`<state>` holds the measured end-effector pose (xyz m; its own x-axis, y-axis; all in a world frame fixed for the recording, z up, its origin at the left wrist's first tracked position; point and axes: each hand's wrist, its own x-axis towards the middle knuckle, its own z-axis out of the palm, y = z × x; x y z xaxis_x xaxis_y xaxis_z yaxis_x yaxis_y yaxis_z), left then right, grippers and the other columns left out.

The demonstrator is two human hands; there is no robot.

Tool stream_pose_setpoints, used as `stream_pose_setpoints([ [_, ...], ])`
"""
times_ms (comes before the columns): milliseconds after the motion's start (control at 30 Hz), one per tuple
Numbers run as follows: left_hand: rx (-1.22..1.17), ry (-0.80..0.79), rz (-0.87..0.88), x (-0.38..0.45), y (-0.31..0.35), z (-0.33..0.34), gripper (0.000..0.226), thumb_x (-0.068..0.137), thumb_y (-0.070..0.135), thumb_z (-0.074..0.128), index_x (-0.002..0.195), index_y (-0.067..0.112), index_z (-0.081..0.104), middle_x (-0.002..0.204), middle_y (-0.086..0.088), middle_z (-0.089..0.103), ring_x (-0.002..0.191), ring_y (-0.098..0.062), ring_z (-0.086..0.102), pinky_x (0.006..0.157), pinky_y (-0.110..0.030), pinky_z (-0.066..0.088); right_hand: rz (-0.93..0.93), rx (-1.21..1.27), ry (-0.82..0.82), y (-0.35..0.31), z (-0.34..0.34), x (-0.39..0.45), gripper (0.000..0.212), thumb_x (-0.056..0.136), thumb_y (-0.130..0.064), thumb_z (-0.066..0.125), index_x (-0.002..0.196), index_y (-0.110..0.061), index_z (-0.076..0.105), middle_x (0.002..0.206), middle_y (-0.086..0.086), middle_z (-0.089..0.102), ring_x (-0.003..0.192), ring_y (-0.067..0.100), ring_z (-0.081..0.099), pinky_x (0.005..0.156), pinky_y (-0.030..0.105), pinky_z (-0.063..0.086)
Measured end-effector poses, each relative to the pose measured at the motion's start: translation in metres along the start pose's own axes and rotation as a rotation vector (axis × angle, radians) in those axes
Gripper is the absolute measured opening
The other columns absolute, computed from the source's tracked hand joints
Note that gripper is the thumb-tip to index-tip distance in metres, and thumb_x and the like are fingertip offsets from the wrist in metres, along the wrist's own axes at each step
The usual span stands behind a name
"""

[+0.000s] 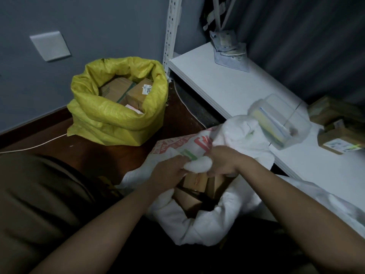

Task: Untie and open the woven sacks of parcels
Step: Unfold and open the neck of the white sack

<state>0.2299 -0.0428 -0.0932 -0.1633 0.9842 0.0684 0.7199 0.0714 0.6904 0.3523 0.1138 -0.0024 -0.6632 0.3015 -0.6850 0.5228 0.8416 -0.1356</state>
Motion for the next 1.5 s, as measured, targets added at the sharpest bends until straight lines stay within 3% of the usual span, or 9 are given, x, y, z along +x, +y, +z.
stream_pose_setpoints([
  [133, -0.255, -0.102, -0.192, 0.014, -0.014, -0.025, 0.035, 0.09, 0.032, 0.061, 0.119, 0.012, 0.059, 0.111, 0.005, 0.059, 0.112, -0.015, 0.056, 0.082, -0.004, 0.037, -0.132, -0.461, 0.296, 0.02, 0.012, 0.002, 0.043, 0.083, -0.032, 0.051, 0.123, -0.019, 0.06, 0.113, 0.0, 0.067, 0.107, 0.019, 0.059, 0.112, 0.027, 0.022],
  [333, 0.346, 0.082, -0.107, 0.013, 0.016, -0.007, 0.064, 0.091, 0.063, 0.032, 0.128, 0.012, 0.045, 0.119, -0.011, 0.06, 0.107, -0.026, 0.059, 0.092, -0.035, 0.046, 0.062, 0.072, 0.027, -0.012, -0.018, 0.022, 0.054, 0.084, -0.033, 0.067, 0.132, -0.013, 0.052, 0.128, 0.006, 0.056, 0.112, 0.02, 0.053, 0.088, 0.027, 0.043],
  [500, -0.288, -0.038, -0.352, 0.036, 0.004, -0.025, 0.039, 0.098, 0.04, 0.044, 0.131, 0.022, 0.055, 0.135, 0.002, 0.054, 0.126, -0.016, 0.048, 0.115, -0.029, 0.023, -0.022, 0.041, 0.132, 0.011, -0.029, 0.0, 0.076, 0.072, -0.041, 0.076, 0.139, -0.028, 0.041, 0.123, -0.006, 0.058, 0.105, 0.014, 0.056, 0.09, 0.034, 0.05],
  [733, 0.117, -0.094, -0.143, 0.061, 0.028, -0.03, 0.059, 0.091, 0.047, 0.054, 0.14, 0.019, 0.035, 0.138, -0.003, 0.041, 0.123, -0.021, 0.044, 0.094, -0.027, 0.034, 0.179, 0.281, 0.02, 0.017, -0.025, 0.009, 0.027, 0.083, -0.026, 0.066, 0.103, -0.008, 0.062, 0.094, 0.005, 0.062, 0.083, 0.02, 0.058, 0.073, 0.029, 0.047],
  [833, -0.152, -0.112, -0.112, 0.063, 0.023, -0.024, 0.036, 0.097, 0.031, 0.047, 0.13, 0.015, 0.047, 0.121, -0.006, 0.055, 0.113, -0.022, 0.054, 0.083, -0.015, 0.03, 0.108, 0.592, -0.033, 0.026, -0.038, 0.001, 0.051, 0.082, -0.026, 0.071, 0.127, -0.011, 0.054, 0.114, 0.002, 0.058, 0.104, 0.02, 0.056, 0.091, 0.034, 0.047],
  [967, -0.527, -0.143, -0.283, 0.081, 0.007, -0.031, 0.03, 0.091, 0.036, 0.055, 0.092, 0.007, 0.061, 0.084, -0.003, 0.059, 0.08, -0.014, 0.058, 0.069, -0.025, 0.042, 0.001, -0.169, 0.529, 0.053, -0.024, -0.01, 0.056, 0.081, -0.069, 0.046, 0.122, -0.031, 0.052, 0.104, -0.009, 0.067, 0.098, 0.013, 0.063, 0.111, 0.036, 0.023],
  [1100, -0.222, -0.141, -0.221, 0.087, 0.016, -0.035, 0.043, 0.092, 0.047, 0.051, 0.127, 0.023, 0.048, 0.109, 0.008, 0.052, 0.102, -0.013, 0.054, 0.085, -0.032, 0.046, 0.046, 0.089, 0.409, 0.057, -0.008, -0.003, 0.09, 0.074, -0.088, 0.015, 0.111, -0.02, 0.061, 0.098, 0.002, 0.069, 0.089, 0.017, 0.065, 0.086, 0.037, 0.048],
  [1267, -0.238, -0.186, -0.037, 0.098, 0.017, -0.018, 0.012, 0.099, 0.029, 0.046, 0.106, 0.027, 0.055, 0.096, 0.007, 0.057, 0.092, -0.012, 0.055, 0.079, -0.03, 0.044, 0.078, 0.561, 0.2, 0.048, -0.027, -0.001, 0.05, 0.091, -0.055, 0.05, 0.116, -0.014, 0.061, 0.11, 0.006, 0.065, 0.09, 0.014, 0.057, 0.079, 0.028, 0.043],
  [1500, -0.115, -0.261, -0.276, 0.118, 0.029, -0.036, 0.037, 0.1, 0.038, 0.035, 0.117, 0.014, 0.058, 0.113, -0.005, 0.061, 0.107, -0.023, 0.056, 0.091, -0.033, 0.041, 0.196, -0.093, 0.212, 0.061, -0.028, -0.024, 0.034, 0.086, -0.037, 0.061, 0.116, -0.023, 0.059, 0.107, 0.003, 0.067, 0.097, 0.021, 0.063, 0.087, 0.034, 0.048],
])
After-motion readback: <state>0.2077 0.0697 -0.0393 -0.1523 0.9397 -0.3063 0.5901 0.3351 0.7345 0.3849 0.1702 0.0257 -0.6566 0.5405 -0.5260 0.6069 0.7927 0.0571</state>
